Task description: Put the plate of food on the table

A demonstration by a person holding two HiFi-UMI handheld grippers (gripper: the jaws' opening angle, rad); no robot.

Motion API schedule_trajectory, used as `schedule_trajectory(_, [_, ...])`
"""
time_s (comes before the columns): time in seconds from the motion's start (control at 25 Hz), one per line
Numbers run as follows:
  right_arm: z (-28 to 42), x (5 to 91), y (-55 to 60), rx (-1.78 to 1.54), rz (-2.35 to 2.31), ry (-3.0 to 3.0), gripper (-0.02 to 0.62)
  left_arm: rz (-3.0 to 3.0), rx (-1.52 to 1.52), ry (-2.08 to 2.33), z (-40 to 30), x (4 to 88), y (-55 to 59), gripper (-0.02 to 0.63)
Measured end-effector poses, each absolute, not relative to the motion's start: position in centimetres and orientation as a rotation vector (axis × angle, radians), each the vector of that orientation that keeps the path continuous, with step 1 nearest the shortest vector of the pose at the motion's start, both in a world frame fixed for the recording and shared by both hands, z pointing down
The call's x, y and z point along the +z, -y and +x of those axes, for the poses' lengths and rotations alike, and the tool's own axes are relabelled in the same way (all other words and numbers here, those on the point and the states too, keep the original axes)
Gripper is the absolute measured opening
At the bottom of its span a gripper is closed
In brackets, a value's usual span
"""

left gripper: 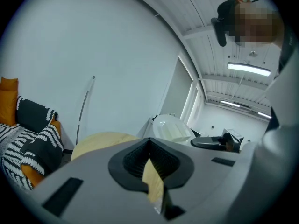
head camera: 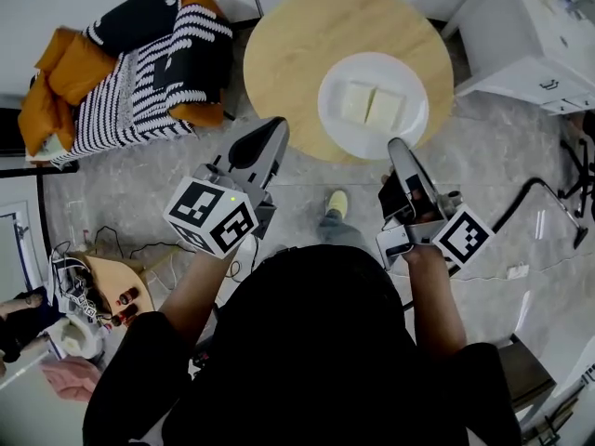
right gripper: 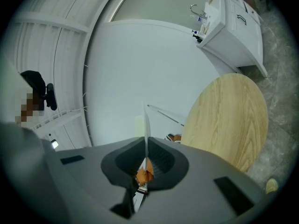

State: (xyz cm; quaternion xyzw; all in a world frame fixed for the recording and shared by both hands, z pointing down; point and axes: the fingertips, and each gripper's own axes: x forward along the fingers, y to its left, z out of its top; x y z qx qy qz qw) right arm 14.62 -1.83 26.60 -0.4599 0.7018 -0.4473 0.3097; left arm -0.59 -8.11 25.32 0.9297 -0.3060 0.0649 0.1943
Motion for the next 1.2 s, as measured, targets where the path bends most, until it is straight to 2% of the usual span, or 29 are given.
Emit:
schedule_trajectory(0.4, [18.8, 27.2, 6.6, -1.229, -1.158, -1.899, 0.021, 2.590, 0.209, 0.928, 3.9, 24.9, 12.4, 0.008])
schedule_trajectory(1.2, [18.7, 28.4, 7.7, -1.251, -1.205, -1.866, 0.021, 2.633, 0.253, 0.899, 3.8, 25.2, 13.8, 0.008])
